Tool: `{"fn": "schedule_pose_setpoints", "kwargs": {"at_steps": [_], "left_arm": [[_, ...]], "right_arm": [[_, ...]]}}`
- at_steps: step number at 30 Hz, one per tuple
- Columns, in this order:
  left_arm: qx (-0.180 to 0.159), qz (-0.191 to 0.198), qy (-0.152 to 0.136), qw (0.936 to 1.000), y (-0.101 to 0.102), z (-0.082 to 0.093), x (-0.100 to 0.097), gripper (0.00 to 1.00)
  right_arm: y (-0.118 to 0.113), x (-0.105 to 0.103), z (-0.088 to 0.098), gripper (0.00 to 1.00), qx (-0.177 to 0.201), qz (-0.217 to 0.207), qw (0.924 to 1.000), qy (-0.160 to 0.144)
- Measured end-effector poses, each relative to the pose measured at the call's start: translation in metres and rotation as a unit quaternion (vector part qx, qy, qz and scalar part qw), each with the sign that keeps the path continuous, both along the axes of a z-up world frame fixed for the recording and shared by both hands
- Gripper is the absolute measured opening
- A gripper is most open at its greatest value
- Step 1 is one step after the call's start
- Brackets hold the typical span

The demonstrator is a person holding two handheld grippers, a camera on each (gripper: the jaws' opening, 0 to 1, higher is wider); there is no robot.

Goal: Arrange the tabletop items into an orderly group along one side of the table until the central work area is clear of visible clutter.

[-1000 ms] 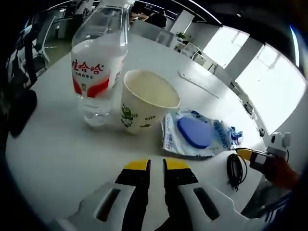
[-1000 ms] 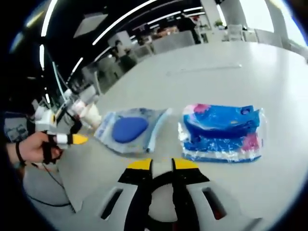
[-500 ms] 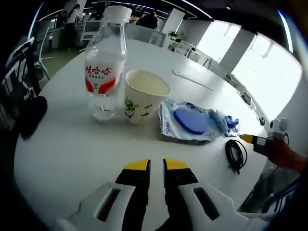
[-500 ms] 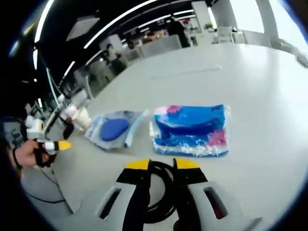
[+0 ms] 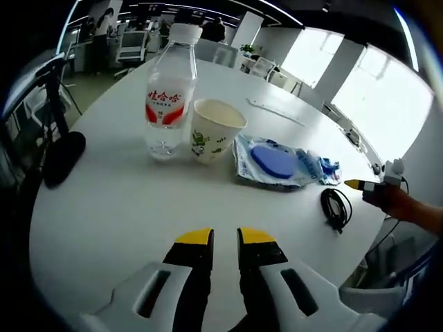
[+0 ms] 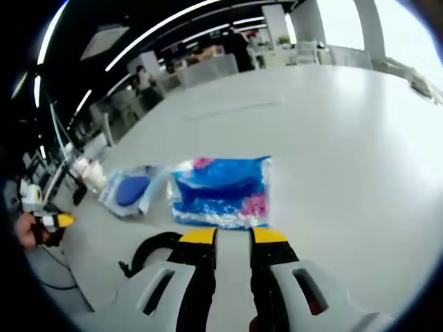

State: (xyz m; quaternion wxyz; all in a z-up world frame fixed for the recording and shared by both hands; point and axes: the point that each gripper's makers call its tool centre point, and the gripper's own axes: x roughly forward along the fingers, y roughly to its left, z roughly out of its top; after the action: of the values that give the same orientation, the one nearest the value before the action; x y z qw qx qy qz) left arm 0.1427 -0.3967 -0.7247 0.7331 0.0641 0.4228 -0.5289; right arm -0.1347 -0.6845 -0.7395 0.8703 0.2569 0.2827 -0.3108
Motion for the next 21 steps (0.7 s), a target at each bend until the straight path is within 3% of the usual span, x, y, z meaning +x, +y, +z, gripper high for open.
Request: {"fn": "schedule_pose_setpoints", "kwargs": {"at_steps": [7,10,21], "left_arm": [[-0.005,-0.008,-0.001,1.0000,0.011,0.008,-0.010,0.12],[-0.017,-0.003,0.013,0.9998,0.016,0.014,-0.016,0.12],[-0.028,0.004,0.009,0.9996,0.026,0.022,-0.015,0.12]], "right_arm": [[-0.009,-0.005,0.003,0.15,0.001,-0.028,0.9996,-0.004],[-0.016,-0.002,0.004,0.15,0.000,-0.034,0.9994,-0.004],[-0.040,0.003,0.002,0.14,-0.002,-0.047,0.9989,0.008]]}}
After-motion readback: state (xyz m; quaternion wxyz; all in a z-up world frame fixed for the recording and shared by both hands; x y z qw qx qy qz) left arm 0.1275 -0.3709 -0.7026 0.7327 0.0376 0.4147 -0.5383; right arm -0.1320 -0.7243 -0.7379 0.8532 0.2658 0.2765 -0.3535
